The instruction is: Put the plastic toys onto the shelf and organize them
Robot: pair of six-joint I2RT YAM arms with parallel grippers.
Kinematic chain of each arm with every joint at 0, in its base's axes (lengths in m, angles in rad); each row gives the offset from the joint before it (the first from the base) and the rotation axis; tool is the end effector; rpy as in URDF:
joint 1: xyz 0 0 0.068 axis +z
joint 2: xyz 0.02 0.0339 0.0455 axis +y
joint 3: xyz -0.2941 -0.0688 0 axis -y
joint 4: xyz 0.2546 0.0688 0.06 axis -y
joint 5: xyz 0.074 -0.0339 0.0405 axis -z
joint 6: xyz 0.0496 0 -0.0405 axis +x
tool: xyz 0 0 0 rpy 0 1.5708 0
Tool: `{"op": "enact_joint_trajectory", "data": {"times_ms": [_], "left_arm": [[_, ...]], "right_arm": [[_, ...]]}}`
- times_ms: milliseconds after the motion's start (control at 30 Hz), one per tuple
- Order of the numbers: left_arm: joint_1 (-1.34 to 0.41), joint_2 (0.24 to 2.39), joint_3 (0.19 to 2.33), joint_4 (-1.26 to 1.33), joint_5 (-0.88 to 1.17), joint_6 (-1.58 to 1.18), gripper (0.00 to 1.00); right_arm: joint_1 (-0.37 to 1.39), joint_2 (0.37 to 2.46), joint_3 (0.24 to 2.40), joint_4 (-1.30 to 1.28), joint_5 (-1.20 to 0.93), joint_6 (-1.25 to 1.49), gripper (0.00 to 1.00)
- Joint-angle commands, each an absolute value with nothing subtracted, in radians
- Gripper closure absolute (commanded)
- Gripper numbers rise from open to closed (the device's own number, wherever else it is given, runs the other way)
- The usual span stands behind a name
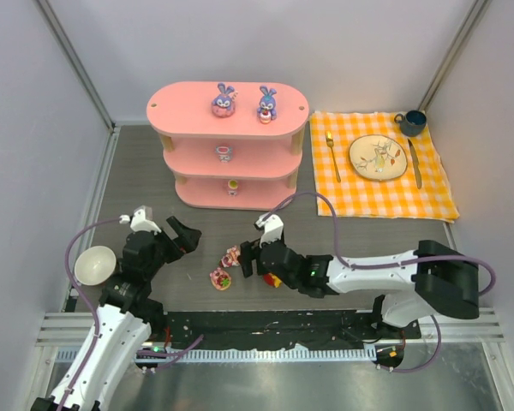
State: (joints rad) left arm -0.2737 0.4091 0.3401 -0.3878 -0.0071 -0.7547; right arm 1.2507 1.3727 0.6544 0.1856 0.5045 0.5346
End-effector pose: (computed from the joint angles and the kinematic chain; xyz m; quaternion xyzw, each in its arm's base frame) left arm 0.1149 -0.0319 0.2183 -0.2040 0.8240 -0.2574 0.4618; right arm 0.1154 0.2720 0.2198 -0.1787 0.8309 0.2381 0.4701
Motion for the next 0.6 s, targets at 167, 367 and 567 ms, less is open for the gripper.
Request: {"op": "enact_joint_trajectory", "data": {"times_ms": [167, 367, 567], "left_arm": [[-0.276, 0.403, 0.376, -0.384, -0.003, -0.759, 0.00], [-0.276, 0.407, 0.370, -0.374, 0.028, -0.759, 0.00], [-0.276, 0.414, 0.368, -0.364, 0.032, -0.759, 0.00]], "right_arm": [[1.258, 1.552, 0.798, 0.310, 0.491, 0.606, 0.20], [1.258, 1.614, 0.814, 0.321, 0.436, 0.624, 0.23], [1.259, 1.670, 0.856, 0.273, 0.431, 0.627, 0.30]]}}
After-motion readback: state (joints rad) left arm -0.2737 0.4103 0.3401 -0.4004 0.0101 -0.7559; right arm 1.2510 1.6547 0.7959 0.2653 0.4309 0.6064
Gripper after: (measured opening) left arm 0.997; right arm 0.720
